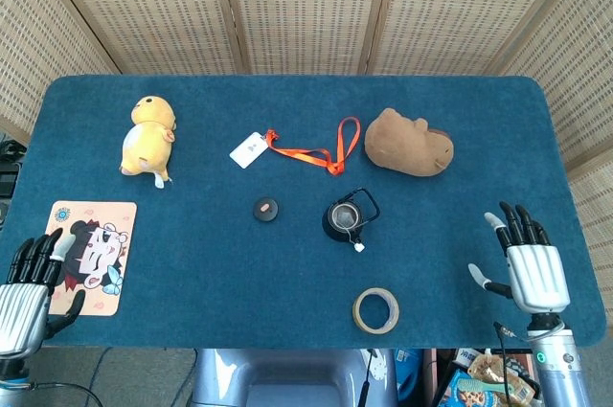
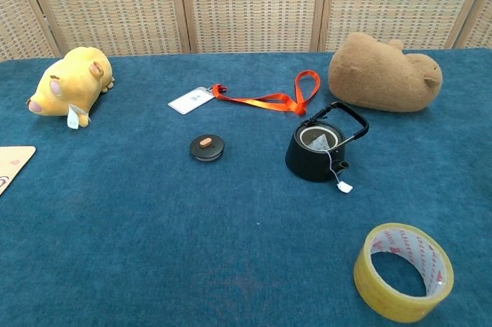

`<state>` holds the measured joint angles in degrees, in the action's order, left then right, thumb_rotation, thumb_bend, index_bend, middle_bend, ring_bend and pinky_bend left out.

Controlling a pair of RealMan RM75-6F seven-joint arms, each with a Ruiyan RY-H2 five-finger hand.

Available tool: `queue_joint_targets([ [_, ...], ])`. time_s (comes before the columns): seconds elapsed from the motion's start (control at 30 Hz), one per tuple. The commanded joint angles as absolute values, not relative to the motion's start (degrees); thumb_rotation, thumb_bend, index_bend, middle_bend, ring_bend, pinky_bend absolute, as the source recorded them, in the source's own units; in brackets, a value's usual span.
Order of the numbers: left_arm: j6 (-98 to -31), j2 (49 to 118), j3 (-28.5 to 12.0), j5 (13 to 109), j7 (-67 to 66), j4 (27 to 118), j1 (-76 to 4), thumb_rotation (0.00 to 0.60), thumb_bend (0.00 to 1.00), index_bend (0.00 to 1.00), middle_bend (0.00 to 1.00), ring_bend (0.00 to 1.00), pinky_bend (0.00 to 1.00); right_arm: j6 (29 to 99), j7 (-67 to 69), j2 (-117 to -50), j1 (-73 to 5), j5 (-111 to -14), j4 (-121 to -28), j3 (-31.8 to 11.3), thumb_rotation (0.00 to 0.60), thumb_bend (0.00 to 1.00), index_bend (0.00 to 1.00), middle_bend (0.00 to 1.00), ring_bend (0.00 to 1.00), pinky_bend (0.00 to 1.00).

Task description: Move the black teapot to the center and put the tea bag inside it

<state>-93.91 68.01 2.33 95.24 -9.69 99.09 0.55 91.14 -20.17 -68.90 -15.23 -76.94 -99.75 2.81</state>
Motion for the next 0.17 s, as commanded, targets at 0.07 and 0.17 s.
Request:
queue_joint_targets([
  [0.07, -94.22, 68.53, 2.72, 95.52, -8.92, 98.45, 1.08, 0.600, 0.41, 0.00, 0.00, 0.00, 0.00, 91.86, -19.70, -69.37, -13.58, -77.64, -99.17, 2.52, 0.358, 0.42, 0.20, 0.14, 0.04, 0.23],
  [0.17, -94.33, 68.64, 2.73, 95.51, -8.70, 98.30, 1.31, 0.600, 0.41, 0.00, 0.00, 0.00, 0.00, 92.07, -19.30, -69.33, -12.73, -78.04, -98.95, 1.90, 0.357, 0.42, 0.20, 0.14, 0.04, 0.23],
])
